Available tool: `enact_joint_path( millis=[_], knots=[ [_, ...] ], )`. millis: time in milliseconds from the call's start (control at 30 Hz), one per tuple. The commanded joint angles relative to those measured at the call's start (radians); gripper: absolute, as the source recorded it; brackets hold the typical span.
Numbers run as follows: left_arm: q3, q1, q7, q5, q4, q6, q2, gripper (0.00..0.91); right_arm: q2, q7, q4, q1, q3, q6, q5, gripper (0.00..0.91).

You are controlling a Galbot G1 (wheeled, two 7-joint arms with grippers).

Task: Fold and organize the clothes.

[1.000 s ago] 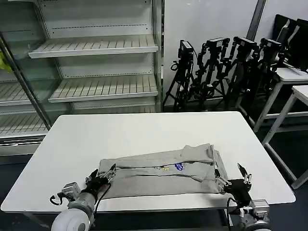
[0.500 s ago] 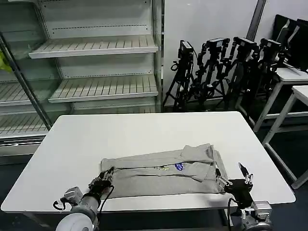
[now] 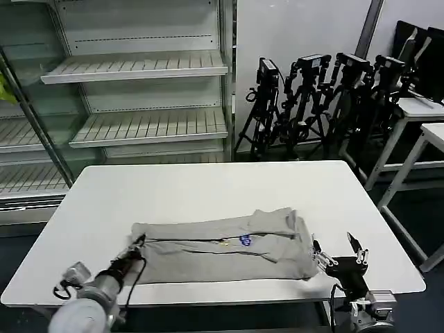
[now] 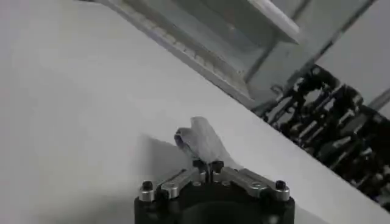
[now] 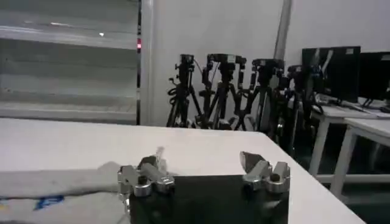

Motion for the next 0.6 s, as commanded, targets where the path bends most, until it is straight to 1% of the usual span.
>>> enact_joint_path(
  millis=[33, 133, 200, 233, 333, 400, 433, 500, 533, 600],
  knots=[
    [-0.310, -0.003, -0.008, -0.361, 0.046, 0.032, 0.138, 0.010, 0.001, 0.001, -0.001, 0.001, 0.005, 0.000, 0.005, 0.907],
    [-0.363, -0.014, -0.019, -0.454, 0.091, 0.033, 0.187, 0.010, 0.000, 0.001, -0.003, 0.003, 0.006, -0.001, 0.008, 0.907],
    [-0.374, -0.013, -0.052, -0.569, 0.056, 0.032, 0.185, 0.010, 0.002, 0.002, -0.004, 0.005, 0.005, -0.001, 0.008, 0.907],
    [-0.367, -0.011, -0.064, -0.596, 0.034, 0.032, 0.178, 0.010, 0.003, 0.002, -0.004, 0.006, 0.005, -0.002, 0.008, 0.907],
    [-0.285, -0.008, -0.076, -0.623, -0.072, 0.030, 0.118, 0.010, 0.009, 0.002, -0.001, 0.005, 0.005, -0.003, 0.006, 0.907],
    [-0.205, -0.024, -0.081, -0.629, -0.126, 0.014, 0.052, 0.010, 0.012, 0.001, 0.003, -0.001, 0.008, -0.003, 0.006, 0.907],
    [-0.166, -0.031, -0.081, -0.628, -0.141, 0.007, 0.031, 0.010, 0.013, 0.000, 0.003, -0.002, 0.009, -0.003, 0.005, 0.907],
    [-0.060, -0.053, -0.078, -0.597, -0.156, -0.018, -0.022, 0.010, 0.016, 0.000, 0.003, -0.005, 0.014, -0.003, 0.005, 0.907],
    [-0.017, -0.063, -0.077, -0.579, -0.158, -0.028, -0.034, 0.010, 0.016, 0.000, 0.003, -0.007, 0.016, -0.002, 0.005, 0.907],
    [0.115, -0.090, -0.080, -0.526, -0.154, -0.056, -0.076, 0.010, 0.014, -0.002, 0.007, -0.015, 0.021, -0.001, 0.005, 0.907]
  ],
)
